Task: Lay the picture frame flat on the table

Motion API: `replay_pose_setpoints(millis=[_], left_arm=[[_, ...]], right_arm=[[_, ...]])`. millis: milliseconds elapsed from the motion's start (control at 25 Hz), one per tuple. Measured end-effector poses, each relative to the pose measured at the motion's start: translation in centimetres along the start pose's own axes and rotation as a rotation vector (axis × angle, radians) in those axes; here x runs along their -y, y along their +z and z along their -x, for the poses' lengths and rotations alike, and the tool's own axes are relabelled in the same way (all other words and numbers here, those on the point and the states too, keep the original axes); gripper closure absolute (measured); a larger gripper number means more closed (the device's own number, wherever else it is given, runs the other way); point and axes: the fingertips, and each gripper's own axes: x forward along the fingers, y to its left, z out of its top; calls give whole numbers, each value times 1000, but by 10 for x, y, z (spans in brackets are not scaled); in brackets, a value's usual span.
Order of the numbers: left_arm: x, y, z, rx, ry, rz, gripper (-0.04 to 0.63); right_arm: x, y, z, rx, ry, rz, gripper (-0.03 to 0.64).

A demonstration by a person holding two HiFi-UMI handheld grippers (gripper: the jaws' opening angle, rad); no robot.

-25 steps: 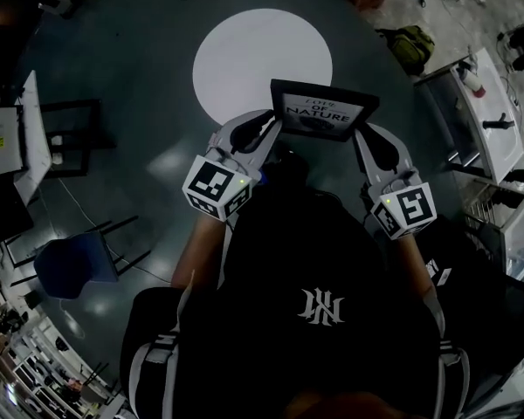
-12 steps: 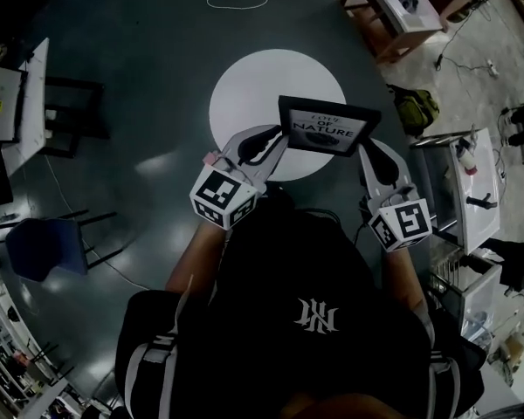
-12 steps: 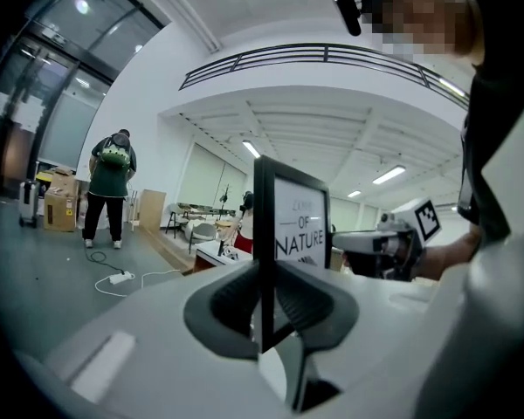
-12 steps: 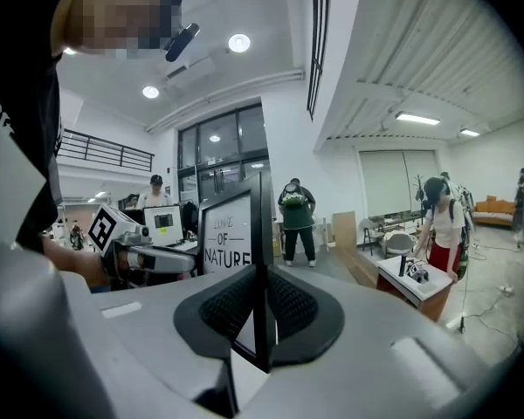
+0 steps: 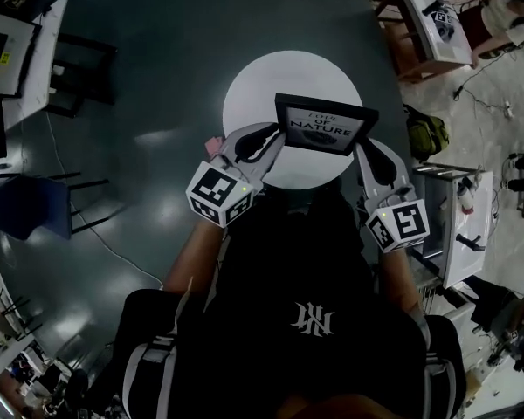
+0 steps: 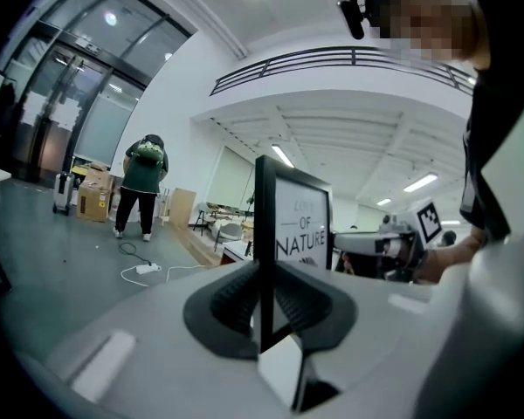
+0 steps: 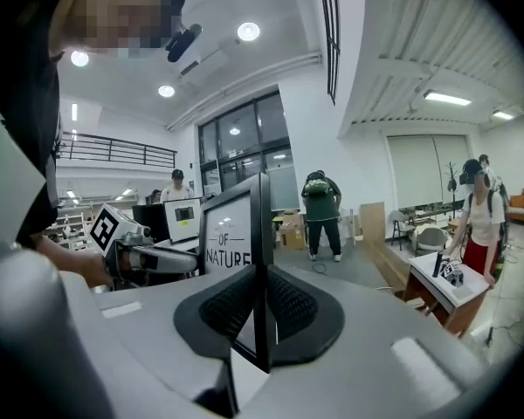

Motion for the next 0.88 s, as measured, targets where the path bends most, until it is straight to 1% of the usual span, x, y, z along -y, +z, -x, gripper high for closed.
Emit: replay_pose_setpoints(millis=[200, 320, 560, 760, 880], left_arm=[[-22, 6, -7, -5, 108, 7, 552], [-33, 10, -16, 1, 182, 30, 551], [-44, 2, -39, 7, 337, 110, 551], [-57, -19, -50, 3, 416, 186, 552], [-65, -37, -52, 0, 458, 232, 552]], right_arm=[[14, 1, -36, -22, 109, -8, 580], [26, 6, -54, -27, 178, -12, 580], [55, -1, -84, -77, 329, -27, 580], [68, -21, -114, -149, 412, -44, 580], [70, -38, -130, -198, 446, -57, 580]])
